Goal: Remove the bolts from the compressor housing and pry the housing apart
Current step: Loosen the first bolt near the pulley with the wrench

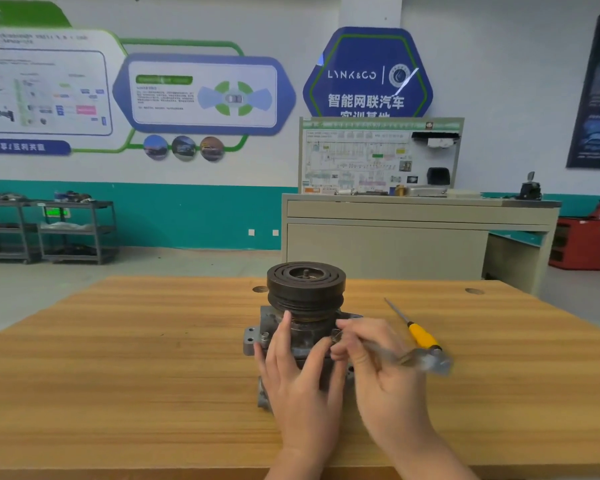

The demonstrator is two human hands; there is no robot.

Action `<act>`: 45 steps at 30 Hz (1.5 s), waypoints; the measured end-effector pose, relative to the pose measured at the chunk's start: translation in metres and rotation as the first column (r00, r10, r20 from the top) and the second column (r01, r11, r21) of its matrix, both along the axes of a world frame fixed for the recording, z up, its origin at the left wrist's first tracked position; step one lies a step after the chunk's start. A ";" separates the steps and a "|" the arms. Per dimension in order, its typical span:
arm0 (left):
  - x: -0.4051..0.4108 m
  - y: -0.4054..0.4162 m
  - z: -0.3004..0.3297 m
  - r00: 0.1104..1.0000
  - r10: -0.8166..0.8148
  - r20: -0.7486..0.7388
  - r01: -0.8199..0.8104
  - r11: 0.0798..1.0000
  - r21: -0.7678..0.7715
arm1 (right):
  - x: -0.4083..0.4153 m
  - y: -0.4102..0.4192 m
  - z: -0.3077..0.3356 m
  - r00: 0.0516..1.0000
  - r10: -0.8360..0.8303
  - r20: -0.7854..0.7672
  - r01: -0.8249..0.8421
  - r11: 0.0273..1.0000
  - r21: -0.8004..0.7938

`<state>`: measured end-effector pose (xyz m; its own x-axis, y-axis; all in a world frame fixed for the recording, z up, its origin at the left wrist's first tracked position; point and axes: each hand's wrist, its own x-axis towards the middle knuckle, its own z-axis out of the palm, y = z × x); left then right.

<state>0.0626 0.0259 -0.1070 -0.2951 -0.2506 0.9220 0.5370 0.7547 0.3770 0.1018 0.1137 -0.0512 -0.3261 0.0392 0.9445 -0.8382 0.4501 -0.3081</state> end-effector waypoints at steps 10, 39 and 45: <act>-0.002 -0.001 0.000 1.000 -0.015 -0.009 0.015 1.000 -0.010 | -0.020 -0.008 0.011 0.899 0.428 0.087 -0.189 0.561 -0.806; -0.008 0.003 0.001 0.994 0.012 -0.111 -0.008 0.999 0.035 | 0.002 -0.010 0.008 0.999 0.002 0.051 0.010 0.971 -0.239; -0.006 0.004 -0.001 0.995 -0.009 -0.101 0.014 0.999 0.044 | 0.004 -0.023 -0.008 0.979 -0.197 -0.048 0.187 0.970 -0.158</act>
<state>0.0565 0.0296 -0.1081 -0.2041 -0.2893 0.9352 0.5824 0.7320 0.3535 0.1063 0.0908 -0.0595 -0.2383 0.2395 0.9412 -0.7607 0.5565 -0.3342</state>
